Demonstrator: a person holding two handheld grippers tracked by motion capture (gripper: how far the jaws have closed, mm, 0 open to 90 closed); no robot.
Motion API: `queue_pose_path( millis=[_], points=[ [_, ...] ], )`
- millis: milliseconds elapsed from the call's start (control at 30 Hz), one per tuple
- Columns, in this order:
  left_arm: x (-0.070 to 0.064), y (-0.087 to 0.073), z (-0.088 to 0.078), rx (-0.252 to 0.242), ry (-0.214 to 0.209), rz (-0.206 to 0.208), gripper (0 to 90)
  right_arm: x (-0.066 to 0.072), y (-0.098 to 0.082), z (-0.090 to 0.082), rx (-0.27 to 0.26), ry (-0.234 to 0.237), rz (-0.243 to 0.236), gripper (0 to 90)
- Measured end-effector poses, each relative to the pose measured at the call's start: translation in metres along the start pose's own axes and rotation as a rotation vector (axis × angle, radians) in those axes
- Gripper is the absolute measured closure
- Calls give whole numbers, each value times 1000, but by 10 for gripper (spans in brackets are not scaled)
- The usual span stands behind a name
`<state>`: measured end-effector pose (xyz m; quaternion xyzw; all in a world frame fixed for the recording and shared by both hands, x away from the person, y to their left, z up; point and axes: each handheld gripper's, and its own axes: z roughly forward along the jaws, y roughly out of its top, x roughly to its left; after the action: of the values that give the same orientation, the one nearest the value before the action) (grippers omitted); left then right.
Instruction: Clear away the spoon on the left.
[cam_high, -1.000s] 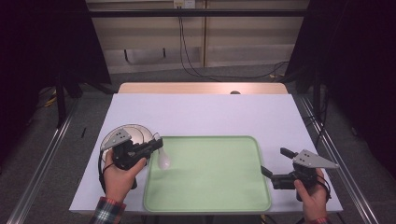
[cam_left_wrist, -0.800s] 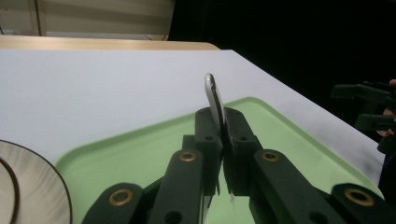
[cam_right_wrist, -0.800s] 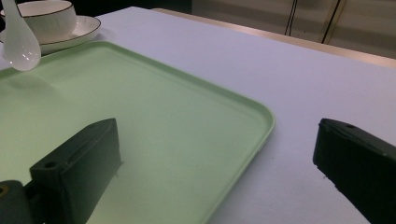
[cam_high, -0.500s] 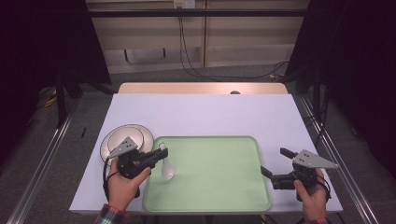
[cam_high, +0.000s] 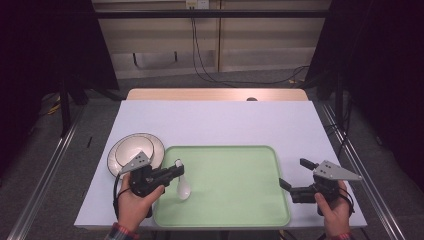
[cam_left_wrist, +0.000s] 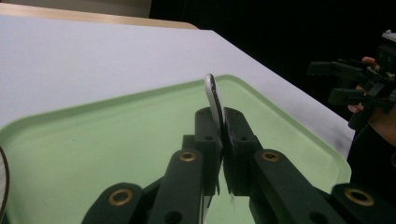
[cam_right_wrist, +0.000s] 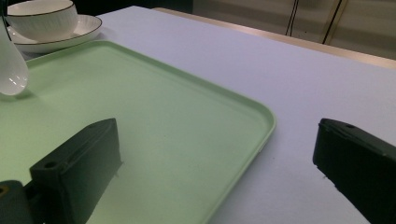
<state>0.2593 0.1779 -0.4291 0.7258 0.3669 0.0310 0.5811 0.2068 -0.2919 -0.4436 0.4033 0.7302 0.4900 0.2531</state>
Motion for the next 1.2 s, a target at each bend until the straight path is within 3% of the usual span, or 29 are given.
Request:
queue_pose_path(
  millis=[133,333,733,967,1200],
  points=[
    [-4,-2,0,6,-13,9,855,0,0,0,-3,-6,3,4],
    [-7,-5,0,-3,-47,-11,855,0,0,0,-1,-5,1,4],
    [-9,-10,7,25,-67,-19,854,-1,0,0,0,-5,-4,4],
    [-5,-12,9,23,-66,-29,852,-1,0,-1,1,-6,-4,4],
    [-3,-11,10,34,-25,12,829,-2,-1,-2,-4,-8,-3,4]
  ],
)
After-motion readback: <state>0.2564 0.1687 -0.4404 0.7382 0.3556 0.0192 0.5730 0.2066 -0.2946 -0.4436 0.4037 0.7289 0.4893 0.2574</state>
